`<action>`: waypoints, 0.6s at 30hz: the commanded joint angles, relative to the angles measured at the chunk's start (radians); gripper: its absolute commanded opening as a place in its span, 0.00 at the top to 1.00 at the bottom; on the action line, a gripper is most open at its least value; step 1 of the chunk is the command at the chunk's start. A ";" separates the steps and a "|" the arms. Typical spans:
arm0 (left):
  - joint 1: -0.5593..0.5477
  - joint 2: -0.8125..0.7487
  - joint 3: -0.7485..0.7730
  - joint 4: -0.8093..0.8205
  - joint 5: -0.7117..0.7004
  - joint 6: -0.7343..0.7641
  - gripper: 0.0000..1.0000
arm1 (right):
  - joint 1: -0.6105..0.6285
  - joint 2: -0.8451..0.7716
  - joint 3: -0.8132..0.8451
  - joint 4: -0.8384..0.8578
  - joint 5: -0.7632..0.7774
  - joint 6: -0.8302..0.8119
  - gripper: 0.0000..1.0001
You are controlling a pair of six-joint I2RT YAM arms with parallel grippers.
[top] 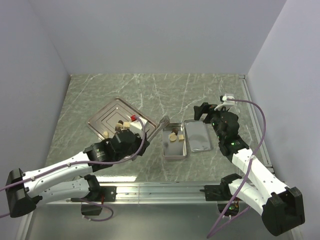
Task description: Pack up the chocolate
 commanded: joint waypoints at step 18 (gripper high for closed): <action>-0.119 0.114 0.051 0.048 0.012 0.056 0.60 | -0.002 0.002 0.049 0.014 0.000 -0.014 0.02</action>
